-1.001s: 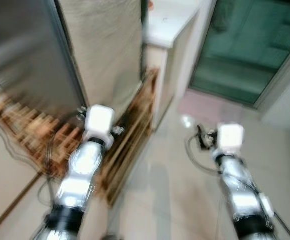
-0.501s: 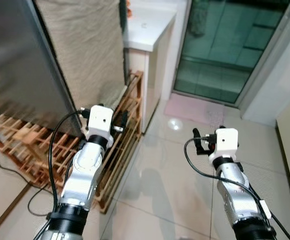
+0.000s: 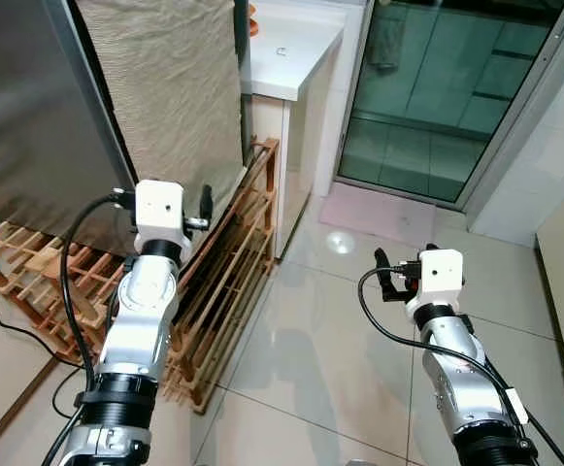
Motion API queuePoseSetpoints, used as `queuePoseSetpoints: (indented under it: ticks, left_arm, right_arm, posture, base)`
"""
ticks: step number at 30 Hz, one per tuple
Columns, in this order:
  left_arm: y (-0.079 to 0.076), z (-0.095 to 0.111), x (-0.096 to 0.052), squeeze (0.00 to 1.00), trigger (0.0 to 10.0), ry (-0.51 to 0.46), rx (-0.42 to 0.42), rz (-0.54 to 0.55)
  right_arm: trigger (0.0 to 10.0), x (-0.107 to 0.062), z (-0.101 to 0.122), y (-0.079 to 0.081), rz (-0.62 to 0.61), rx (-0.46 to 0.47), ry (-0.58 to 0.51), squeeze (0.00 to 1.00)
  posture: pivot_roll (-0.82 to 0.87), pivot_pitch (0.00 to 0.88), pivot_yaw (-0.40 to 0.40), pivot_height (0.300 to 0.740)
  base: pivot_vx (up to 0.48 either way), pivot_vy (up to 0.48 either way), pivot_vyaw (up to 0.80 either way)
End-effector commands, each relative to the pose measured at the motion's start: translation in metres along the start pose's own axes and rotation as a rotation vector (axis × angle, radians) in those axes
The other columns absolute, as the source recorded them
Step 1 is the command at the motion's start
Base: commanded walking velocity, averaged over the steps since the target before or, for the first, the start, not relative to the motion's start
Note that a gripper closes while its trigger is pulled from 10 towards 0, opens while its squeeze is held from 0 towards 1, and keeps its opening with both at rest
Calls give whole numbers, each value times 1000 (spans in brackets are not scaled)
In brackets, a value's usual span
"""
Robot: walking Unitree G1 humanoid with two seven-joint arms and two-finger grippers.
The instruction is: Restocking fridge
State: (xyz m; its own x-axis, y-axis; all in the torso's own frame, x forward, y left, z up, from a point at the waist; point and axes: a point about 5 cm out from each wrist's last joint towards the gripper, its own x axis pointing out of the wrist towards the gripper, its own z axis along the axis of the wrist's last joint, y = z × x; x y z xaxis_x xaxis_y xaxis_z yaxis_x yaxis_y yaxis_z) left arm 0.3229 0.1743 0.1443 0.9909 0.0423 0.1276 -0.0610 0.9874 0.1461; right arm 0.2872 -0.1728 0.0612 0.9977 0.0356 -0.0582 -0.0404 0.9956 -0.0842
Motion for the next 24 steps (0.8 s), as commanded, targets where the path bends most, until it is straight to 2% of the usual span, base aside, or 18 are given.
queuePoseSetpoints:
  ticks: [1,5,13,20,24]
  left_arm:
    - [4,5,2,0,10000,-7,-3,24]
    - [6,6,-3,0,10000,-7,-4,26]
    - [2,-17,-29,0,10000,69,8,0]
    - [5,-16,-33,0,10000,66,11,15]
    - [7,-11,-23,0,10000,48,10,26]
  right_arm:
    - [10000,-1,-2,-2,-2,-9,9,0]
    - [10000,-2,-4,-4,2,-16,18,0]
    - [10000,-1,-8,-5,19,-29,39,0]
    - [10000,-1,-8,-6,30,-37,44,0]
    - [10000,1,-8,-6,32,-40,43,0]
  posture:
    - [-36,0,-9,731]
    - [-29,0,-15,731]
    - [-14,0,-27,731]
    - [-12,0,-33,731]
    - [-15,0,-35,731]
  base:
    - [0,0,0]
    - [0,0,0]
    - [0,0,0]
    - [0,0,0]
    - [0,0,0]
